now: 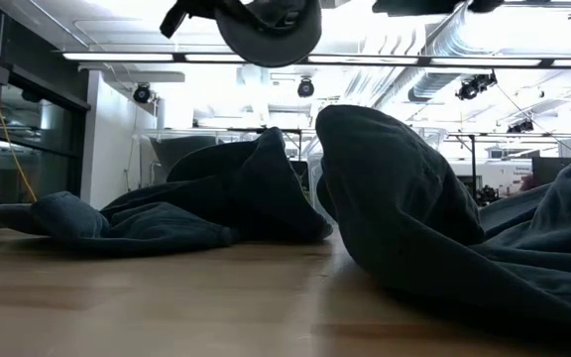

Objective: Pick & Place hat
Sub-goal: Put the gray cap into the left transparent bin

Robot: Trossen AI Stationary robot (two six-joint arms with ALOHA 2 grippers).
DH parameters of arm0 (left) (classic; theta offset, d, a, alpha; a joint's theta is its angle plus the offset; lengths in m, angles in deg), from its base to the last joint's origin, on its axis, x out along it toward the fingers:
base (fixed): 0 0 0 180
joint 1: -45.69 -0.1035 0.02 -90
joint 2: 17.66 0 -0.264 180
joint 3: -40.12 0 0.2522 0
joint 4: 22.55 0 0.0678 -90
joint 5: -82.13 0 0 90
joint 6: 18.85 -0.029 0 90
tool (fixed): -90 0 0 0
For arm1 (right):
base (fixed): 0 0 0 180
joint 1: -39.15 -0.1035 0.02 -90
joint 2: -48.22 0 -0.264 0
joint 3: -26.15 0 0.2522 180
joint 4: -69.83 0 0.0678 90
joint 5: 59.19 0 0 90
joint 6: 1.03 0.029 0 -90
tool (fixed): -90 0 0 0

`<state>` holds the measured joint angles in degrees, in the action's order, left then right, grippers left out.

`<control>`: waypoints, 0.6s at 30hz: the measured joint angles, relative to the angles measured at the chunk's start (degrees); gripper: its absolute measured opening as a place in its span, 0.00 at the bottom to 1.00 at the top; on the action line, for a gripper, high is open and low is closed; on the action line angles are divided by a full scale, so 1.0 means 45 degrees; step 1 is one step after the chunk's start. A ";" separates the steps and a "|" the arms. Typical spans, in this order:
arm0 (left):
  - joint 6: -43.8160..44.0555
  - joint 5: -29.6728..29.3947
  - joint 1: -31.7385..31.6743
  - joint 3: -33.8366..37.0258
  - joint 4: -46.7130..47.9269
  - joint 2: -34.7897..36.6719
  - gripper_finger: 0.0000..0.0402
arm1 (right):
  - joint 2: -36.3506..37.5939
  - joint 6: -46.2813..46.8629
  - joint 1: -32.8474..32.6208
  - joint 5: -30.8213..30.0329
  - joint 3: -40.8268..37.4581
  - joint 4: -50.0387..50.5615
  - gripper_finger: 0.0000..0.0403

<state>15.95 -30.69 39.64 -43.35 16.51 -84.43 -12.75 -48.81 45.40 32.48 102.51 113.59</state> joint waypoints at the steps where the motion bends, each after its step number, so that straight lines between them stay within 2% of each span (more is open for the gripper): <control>1: 0.0052 0.0051 0.0000 0.0000 -0.0037 -0.0004 0.01 | -0.0030 -0.0371 -0.0463 -0.0848 -0.0279 -0.0460 0.41; 6: 0.0385 0.0326 0.0000 0.0000 -0.0172 -0.0010 0.01 | -0.0343 -0.2706 -0.2650 -0.5331 -0.2513 -0.4410 0.41; 10: 0.0667 0.0398 0.0000 0.0000 -0.0397 -0.0010 0.01 | -0.1043 -0.5593 -0.3827 -0.7688 -0.4738 -0.9943 0.41; 14: 0.0885 0.0653 0.0000 0.0000 -0.0390 -0.0012 0.01 | -0.2256 -0.9268 -0.4316 -0.8769 -0.6532 -1.5682 0.41; 18: 0.1001 0.0985 0.0000 0.0000 -0.0354 -0.0010 0.01 | -0.3449 -1.2191 -0.4279 -0.8589 -0.7436 -1.8509 0.41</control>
<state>20.46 -26.26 39.64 -43.35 14.92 -84.47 -28.27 -103.67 26.14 -6.17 69.05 30.30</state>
